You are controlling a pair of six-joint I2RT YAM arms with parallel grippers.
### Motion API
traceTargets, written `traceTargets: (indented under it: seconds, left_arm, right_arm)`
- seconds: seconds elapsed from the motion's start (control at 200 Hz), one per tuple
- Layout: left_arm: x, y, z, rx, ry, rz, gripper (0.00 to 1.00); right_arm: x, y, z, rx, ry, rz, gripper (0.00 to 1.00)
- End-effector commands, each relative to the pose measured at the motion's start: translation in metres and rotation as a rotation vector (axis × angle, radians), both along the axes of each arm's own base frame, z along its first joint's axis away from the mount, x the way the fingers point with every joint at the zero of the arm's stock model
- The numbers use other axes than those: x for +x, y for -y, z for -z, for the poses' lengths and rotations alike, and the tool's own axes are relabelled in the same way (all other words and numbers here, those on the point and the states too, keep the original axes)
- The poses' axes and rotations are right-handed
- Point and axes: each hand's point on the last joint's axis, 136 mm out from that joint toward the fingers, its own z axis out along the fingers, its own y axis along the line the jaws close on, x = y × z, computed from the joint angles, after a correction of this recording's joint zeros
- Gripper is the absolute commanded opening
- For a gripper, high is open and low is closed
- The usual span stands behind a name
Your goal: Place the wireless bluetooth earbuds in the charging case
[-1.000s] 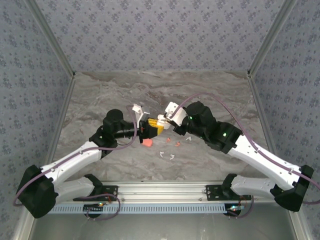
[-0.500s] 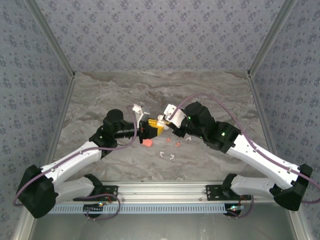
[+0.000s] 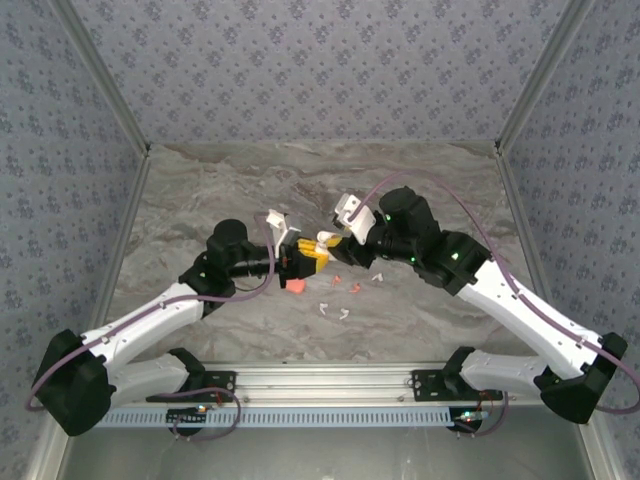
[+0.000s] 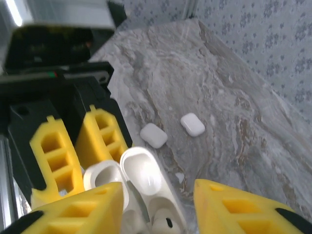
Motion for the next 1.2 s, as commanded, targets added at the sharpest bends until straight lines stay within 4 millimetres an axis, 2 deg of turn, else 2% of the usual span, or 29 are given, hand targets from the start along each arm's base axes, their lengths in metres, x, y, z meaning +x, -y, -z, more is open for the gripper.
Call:
traceTargets:
  seconds: [0.0,0.2,0.33,0.6,0.859,1.199]
  left_arm:
    - [-0.001,0.002,-0.02,-0.059,0.111,0.0,0.0]
    - [-0.002,0.003,-0.018,-0.054,0.2,-0.028,0.0]
    - [0.0,0.0,-0.016,-0.049,0.256,-0.07,0.0]
    - [0.013,-0.009,-0.018,-0.039,0.379,-0.197,0.0]
    - [0.019,-0.011,-0.026,-0.035,0.448,-0.24,0.0]
    - [0.017,-0.009,-0.029,-0.033,0.45,-0.221,0.0]
  right_arm:
    - [-0.008,0.0,-0.028,0.089,-0.043,-0.023,0.48]
    - [0.011,0.026,-0.052,0.193,-0.097,0.142,0.59]
    - [0.019,0.042,-0.044,0.258,-0.2,0.223,0.59]
    - [0.015,0.051,-0.026,0.283,-0.34,0.304,0.59]
    - [0.013,0.038,-0.013,0.279,-0.46,0.317,0.6]
    - [0.024,0.012,-0.007,0.27,-0.464,0.292,0.58]
